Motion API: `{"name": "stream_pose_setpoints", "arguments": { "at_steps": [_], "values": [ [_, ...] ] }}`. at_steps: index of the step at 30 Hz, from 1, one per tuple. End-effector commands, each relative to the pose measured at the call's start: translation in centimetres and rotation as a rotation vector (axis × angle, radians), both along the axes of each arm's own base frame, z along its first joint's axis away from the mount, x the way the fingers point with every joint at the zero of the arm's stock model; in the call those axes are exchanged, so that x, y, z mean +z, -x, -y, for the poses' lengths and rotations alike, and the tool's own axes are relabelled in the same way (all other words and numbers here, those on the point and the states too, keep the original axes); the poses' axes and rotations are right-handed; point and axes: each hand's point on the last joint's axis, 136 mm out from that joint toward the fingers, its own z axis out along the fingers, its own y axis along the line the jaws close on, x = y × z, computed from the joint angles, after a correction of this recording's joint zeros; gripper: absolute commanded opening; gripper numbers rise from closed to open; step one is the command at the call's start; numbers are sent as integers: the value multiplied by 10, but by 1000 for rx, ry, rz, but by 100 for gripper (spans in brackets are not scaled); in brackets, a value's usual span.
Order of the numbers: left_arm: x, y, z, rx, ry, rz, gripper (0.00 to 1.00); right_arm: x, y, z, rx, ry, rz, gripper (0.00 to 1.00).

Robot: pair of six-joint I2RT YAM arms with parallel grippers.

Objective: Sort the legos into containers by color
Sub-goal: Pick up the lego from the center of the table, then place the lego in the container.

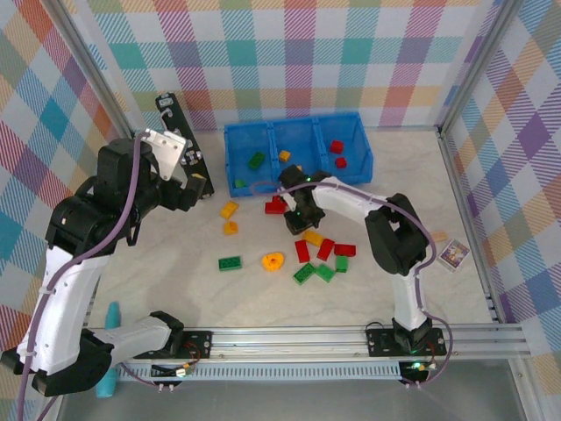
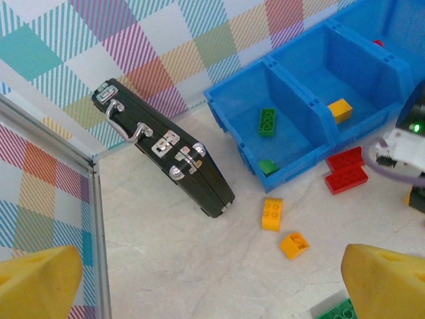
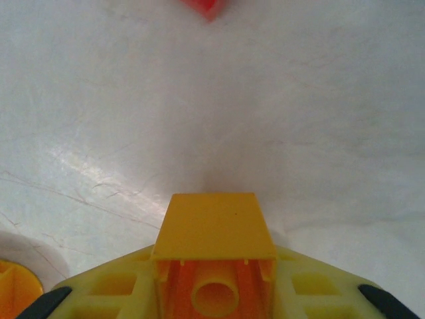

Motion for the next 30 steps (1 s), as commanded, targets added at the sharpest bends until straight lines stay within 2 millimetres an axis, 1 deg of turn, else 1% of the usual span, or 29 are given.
{"name": "stream_pose_setpoints", "arguments": {
  "at_steps": [1,2,5,8,10,12,15,19,22,26,28,30],
  "values": [
    [6,2,-3,13,9,5,100,58,-37,19,-84,-46,106,33],
    [5,2,-3,16,6,4,100,67,-45,22,-103,-59,123,33],
    [3,-1,-2,21,3,-1,100,102,-79,30,-159,-102,220,32],
    [3,-4,-1,25,9,5,100,130,-120,35,-193,-129,381,31],
    [5,-5,1,19,23,10,100,146,-147,33,-206,-151,489,31],
    [8,-6,4,10,36,19,100,158,-170,28,-211,-163,574,31],
    [8,-6,3,16,36,21,100,167,-200,17,-214,-198,660,31],
    [6,-5,-1,31,26,22,100,153,-233,1,-210,-221,686,31],
    [9,-3,-4,40,19,20,100,134,-248,-10,-218,-228,666,31],
    [21,-2,-11,64,3,54,100,106,-257,-20,-241,-249,611,32],
    [27,-2,-13,69,1,75,100,94,-256,-22,-265,-261,569,32],
    [28,-3,-14,71,-5,82,100,81,-254,-23,-292,-272,523,32]
  ]
}}
